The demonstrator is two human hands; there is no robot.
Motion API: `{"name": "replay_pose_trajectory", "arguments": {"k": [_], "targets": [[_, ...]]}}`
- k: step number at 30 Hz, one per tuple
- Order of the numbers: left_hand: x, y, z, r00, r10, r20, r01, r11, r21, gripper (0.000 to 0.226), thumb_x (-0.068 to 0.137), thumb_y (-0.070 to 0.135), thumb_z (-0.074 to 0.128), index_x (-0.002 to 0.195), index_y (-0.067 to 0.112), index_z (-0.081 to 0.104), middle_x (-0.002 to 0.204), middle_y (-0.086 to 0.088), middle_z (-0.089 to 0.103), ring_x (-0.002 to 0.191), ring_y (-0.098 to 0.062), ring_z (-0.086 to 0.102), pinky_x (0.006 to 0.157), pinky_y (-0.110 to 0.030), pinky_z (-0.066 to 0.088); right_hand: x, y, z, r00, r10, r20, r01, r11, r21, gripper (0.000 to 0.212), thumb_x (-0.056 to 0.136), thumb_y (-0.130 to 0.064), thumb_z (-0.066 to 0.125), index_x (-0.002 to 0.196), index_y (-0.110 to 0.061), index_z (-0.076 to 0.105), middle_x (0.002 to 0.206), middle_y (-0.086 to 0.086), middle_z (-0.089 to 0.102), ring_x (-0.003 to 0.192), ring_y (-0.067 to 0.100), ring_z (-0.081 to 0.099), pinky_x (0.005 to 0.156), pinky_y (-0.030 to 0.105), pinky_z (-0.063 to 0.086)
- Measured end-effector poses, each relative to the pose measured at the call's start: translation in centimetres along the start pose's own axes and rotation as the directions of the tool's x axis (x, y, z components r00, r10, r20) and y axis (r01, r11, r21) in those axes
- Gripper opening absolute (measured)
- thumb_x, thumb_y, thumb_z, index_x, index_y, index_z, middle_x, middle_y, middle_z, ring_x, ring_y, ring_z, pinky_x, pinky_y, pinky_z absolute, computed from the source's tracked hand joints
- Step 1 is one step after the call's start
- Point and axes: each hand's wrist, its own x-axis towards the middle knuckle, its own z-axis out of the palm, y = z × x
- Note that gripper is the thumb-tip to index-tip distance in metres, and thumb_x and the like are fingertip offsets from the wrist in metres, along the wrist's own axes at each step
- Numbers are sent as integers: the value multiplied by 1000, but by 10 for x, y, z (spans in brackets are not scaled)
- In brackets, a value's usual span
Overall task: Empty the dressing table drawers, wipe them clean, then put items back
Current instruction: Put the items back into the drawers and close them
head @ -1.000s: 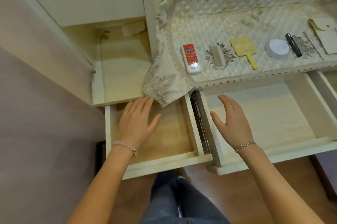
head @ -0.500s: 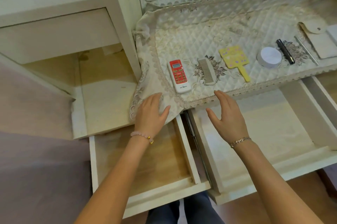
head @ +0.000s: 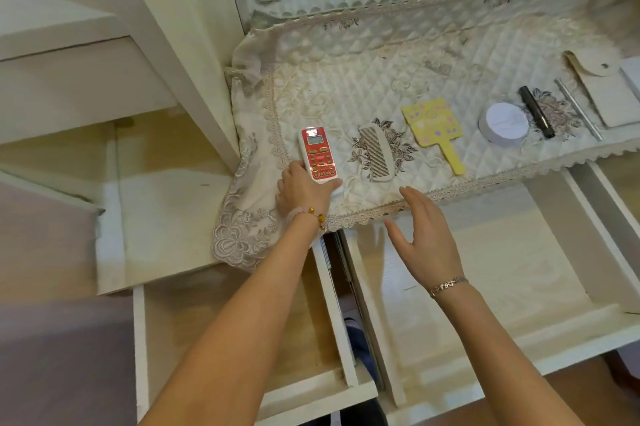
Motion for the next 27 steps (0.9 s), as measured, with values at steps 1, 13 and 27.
{"name": "replay_pose_trajectory", "arguments": {"k": [1, 13, 27], "targets": [[-1, 1, 0, 1000, -7, 11, 8, 999, -32, 64, 61, 48, 81, 109, 18, 52, 109, -1, 61, 99, -23, 59, 83, -42, 50, 1, 2, 0, 1000, 1, 5, -1, 1000, 1, 56, 90, -28, 57, 139, -8, 39, 144, 7, 42, 134, 20, 35, 108, 22, 21], [-34, 1, -15, 992, -14, 126, 69, 891, -448, 39, 72, 13, 79, 105, 9, 58, 93, -2, 64, 79, -14, 62, 64, -26, 56, 5, 10, -8, 999, -43, -1, 43, 999, -11, 57, 90, -28, 57, 141, -10, 37, 145, 6, 40, 135, 20, 33, 108, 24, 21], [-84, 11, -23, 957, 50, 285, 181, 665, -725, 33, 79, 6, 71, 109, 9, 59, 100, -6, 69, 87, -19, 68, 72, -36, 58, -14, 53, -59, 992, 42, -122, -45, 999, -22, 58, 92, -29, 55, 143, -11, 34, 146, 6, 39, 135, 21, 33, 108, 29, 26]]}}
